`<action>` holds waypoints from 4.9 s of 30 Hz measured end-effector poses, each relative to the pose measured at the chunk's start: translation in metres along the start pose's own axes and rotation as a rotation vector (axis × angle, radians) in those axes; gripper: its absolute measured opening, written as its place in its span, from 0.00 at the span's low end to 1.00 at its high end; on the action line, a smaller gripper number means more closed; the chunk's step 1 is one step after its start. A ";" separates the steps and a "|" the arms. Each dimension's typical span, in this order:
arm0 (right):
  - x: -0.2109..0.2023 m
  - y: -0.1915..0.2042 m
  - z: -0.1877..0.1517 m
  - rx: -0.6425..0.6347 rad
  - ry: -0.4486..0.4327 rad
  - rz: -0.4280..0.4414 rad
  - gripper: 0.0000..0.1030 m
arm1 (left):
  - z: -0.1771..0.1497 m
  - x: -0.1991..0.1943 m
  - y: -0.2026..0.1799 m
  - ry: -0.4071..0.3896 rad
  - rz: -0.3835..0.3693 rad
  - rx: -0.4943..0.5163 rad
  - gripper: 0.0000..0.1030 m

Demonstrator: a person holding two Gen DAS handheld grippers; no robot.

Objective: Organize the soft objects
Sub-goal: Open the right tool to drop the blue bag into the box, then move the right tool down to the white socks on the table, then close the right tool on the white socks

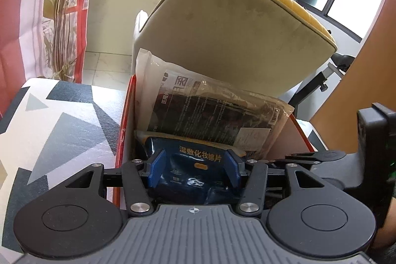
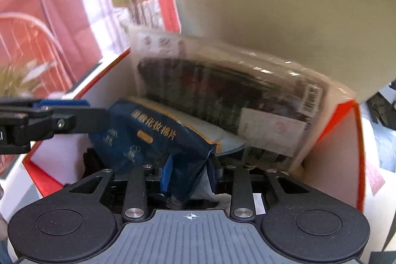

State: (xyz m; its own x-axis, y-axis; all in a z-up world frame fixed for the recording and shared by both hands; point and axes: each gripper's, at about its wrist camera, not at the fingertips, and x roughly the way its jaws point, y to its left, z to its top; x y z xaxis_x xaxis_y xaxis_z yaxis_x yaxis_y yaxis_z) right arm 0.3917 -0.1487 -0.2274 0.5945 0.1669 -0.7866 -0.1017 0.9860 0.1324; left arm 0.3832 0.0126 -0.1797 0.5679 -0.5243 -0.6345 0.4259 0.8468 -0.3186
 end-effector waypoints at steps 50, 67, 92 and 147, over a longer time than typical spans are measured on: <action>-0.151 0.029 -0.211 0.089 -0.411 -0.052 1.00 | -0.162 -0.116 -0.037 -0.080 0.232 0.117 1.00; -0.106 0.017 -0.271 0.127 -0.219 -0.160 1.00 | -0.209 -0.078 -0.023 0.073 0.301 0.085 1.00; -0.091 0.014 -0.271 0.140 -0.198 -0.157 1.00 | -0.220 -0.073 -0.017 0.064 0.293 0.074 1.00; -0.117 0.002 -0.274 0.238 -0.183 -0.112 0.18 | -0.216 -0.081 -0.008 0.074 0.249 0.018 0.87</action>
State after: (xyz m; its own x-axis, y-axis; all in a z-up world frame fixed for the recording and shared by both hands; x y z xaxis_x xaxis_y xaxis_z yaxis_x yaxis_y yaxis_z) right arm 0.1036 -0.1666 -0.3005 0.7271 0.0340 -0.6857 0.1487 0.9673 0.2057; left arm 0.1818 0.0671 -0.2781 0.6044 -0.2914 -0.7415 0.2926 0.9469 -0.1336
